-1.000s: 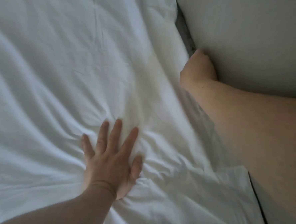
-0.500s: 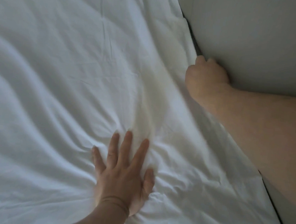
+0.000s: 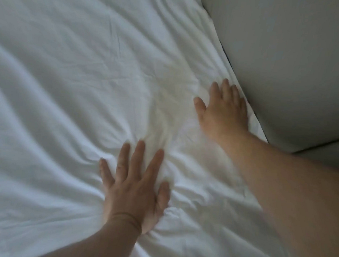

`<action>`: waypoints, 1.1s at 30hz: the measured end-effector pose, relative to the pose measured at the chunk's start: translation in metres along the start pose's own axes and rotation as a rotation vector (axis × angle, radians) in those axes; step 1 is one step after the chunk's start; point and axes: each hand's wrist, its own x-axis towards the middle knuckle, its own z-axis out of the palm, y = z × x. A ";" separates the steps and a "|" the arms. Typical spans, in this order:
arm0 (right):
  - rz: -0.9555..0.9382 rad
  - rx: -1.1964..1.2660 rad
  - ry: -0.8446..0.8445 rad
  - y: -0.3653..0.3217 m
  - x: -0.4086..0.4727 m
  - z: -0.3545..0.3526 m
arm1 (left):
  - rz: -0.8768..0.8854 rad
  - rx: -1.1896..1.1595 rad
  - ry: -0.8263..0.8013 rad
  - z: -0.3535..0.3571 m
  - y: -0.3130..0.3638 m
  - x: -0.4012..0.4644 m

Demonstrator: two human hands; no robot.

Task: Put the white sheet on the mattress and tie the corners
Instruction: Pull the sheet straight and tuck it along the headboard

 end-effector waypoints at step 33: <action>-0.072 0.191 0.012 0.075 -0.320 0.027 | 0.286 0.018 -0.440 -0.019 0.110 -0.299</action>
